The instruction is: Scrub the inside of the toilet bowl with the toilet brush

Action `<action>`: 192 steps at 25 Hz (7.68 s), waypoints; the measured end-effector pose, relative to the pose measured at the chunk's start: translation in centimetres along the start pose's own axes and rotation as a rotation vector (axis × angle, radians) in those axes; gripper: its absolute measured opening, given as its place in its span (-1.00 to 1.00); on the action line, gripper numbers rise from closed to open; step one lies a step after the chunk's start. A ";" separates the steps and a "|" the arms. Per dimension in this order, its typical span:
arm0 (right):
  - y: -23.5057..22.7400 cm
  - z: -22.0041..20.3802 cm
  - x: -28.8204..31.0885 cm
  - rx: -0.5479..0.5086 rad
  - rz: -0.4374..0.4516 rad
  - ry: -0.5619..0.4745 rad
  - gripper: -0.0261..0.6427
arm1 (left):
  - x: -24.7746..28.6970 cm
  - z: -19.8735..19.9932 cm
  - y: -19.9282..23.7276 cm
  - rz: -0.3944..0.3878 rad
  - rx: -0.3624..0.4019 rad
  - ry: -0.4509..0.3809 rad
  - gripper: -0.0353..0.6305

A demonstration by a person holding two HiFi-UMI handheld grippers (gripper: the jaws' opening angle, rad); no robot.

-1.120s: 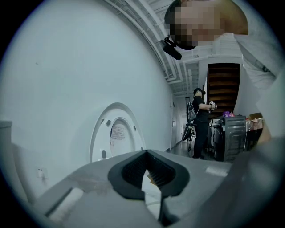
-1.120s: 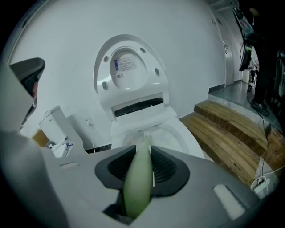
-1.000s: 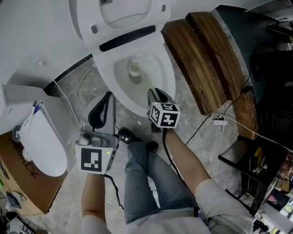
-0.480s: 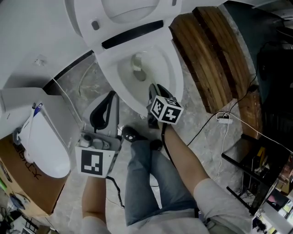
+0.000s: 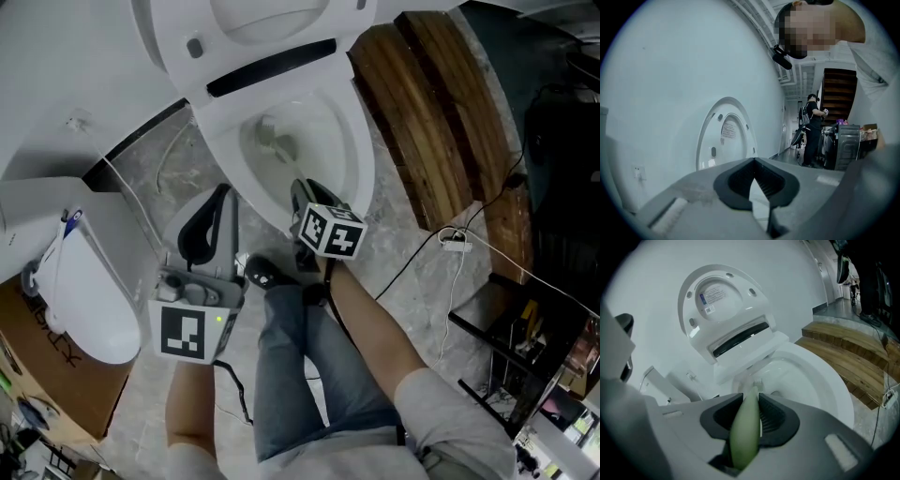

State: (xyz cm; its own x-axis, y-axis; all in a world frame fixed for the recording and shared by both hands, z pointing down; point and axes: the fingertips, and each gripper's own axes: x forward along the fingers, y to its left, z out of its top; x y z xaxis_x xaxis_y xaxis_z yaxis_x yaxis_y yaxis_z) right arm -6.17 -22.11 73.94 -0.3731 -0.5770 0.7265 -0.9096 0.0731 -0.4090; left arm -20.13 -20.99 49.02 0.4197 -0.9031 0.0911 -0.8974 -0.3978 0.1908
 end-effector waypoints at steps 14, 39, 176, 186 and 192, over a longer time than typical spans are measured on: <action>-0.9 -3.3 -3.1 -0.170 0.104 0.125 -0.62 | -0.4 0.4 -2.8 -0.013 0.006 -0.014 -0.88; -7.2 -7.0 -11.6 -0.540 0.112 0.321 -0.62 | -0.3 1.9 -7.7 -0.066 0.002 -0.072 -0.88; -8.4 0.8 0.0 -1.124 0.035 0.449 -0.61 | 3.8 2.2 -1.3 0.192 0.007 -0.016 -0.88; -7.6 3.8 2.8 -0.992 0.002 0.372 -0.61 | 4.1 2.3 -0.1 0.204 0.008 -0.034 -0.88; -6.8 4.4 3.8 -0.960 0.019 0.364 -0.61 | 4.1 1.9 0.4 0.221 -0.003 -0.024 -0.88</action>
State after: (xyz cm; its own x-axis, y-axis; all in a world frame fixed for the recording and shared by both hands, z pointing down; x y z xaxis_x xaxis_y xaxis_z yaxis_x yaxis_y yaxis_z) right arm -0.64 -28.41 77.05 -0.2765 -0.2988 0.9134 -0.6057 0.7921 0.0758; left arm -19.00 -25.19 47.58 0.2096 -0.9718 0.1081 -0.9668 -0.1895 0.1713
